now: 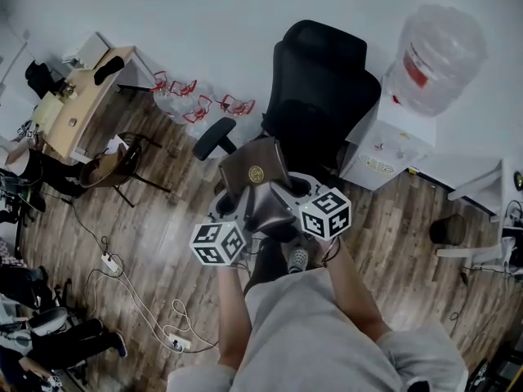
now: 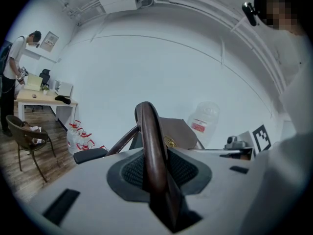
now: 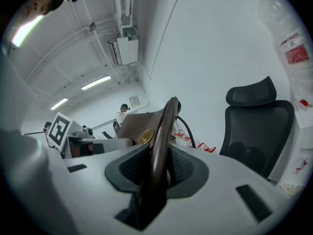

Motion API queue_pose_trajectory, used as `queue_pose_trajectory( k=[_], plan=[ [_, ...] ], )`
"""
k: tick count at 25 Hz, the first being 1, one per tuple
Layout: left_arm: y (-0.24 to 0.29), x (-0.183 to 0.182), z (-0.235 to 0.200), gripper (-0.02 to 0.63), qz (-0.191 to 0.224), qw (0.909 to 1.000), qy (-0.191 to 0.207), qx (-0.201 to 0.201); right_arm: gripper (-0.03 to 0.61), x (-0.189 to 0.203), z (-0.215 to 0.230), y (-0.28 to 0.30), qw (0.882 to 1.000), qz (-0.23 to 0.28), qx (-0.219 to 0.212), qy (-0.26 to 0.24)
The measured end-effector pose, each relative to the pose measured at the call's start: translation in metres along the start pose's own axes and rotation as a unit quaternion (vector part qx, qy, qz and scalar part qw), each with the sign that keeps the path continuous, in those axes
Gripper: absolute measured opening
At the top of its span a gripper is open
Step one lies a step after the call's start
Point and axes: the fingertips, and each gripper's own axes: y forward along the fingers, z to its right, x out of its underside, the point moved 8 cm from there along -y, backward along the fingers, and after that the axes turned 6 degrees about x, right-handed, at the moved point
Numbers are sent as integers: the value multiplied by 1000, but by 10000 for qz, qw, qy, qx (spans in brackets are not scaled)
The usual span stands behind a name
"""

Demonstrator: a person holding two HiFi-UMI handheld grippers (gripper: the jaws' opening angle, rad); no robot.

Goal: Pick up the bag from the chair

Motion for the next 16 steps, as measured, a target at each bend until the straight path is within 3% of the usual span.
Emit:
queue_pose_trajectory(
  k=[16],
  plan=[
    [0,-2,-24,101,-37,9999,-14,123,107,1,-5,21,10000,-32,77,0]
  ],
)
